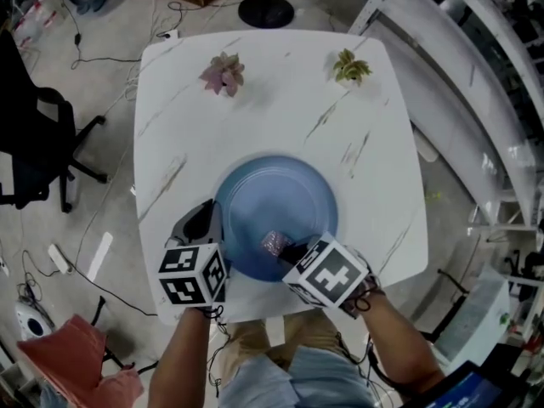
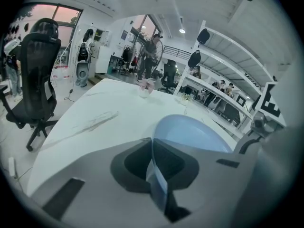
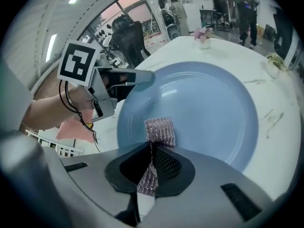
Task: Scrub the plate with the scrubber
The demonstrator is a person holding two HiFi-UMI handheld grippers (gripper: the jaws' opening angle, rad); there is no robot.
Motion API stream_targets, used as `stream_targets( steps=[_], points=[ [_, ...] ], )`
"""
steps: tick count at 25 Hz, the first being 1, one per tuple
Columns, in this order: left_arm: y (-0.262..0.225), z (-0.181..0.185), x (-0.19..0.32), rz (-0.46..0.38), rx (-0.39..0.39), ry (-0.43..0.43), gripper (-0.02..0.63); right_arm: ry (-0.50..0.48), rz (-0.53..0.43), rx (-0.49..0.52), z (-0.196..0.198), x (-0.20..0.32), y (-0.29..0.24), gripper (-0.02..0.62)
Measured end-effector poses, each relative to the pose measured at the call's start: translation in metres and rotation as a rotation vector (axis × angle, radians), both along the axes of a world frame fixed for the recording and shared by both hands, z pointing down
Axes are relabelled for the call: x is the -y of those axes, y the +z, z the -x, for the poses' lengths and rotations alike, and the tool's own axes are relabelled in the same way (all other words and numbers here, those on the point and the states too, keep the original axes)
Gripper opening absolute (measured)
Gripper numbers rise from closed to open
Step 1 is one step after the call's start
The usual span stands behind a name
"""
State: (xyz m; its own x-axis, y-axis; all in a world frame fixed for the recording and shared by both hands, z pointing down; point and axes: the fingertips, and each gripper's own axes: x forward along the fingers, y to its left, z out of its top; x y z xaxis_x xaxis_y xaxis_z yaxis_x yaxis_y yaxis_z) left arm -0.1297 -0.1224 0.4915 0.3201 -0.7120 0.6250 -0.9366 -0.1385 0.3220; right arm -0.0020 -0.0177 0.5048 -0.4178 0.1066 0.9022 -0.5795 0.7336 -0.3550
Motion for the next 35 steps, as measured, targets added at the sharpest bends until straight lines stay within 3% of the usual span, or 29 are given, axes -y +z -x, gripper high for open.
stream_targets(
  steps=[11,19,25,35],
  points=[
    [0.000,-0.003,0.001,0.013,0.020,0.014,0.017,0.152,-0.068,-0.049,-0.038,0.042,0.000,0.037],
    [-0.001,-0.004,0.000,0.018,0.010,0.010,0.017,0.212,-0.100,-0.026,-0.053,0.090,-0.002,0.037],
    [-0.002,-0.006,-0.001,0.029,-0.006,0.013,0.017,0.185,-0.111,-0.019,-0.047,0.124,-0.003,0.037],
    [0.000,-0.006,0.000,0.047,-0.031,-0.005,0.017,0.061,-0.090,0.012,0.005,0.142,-0.002,0.037]
  ],
)
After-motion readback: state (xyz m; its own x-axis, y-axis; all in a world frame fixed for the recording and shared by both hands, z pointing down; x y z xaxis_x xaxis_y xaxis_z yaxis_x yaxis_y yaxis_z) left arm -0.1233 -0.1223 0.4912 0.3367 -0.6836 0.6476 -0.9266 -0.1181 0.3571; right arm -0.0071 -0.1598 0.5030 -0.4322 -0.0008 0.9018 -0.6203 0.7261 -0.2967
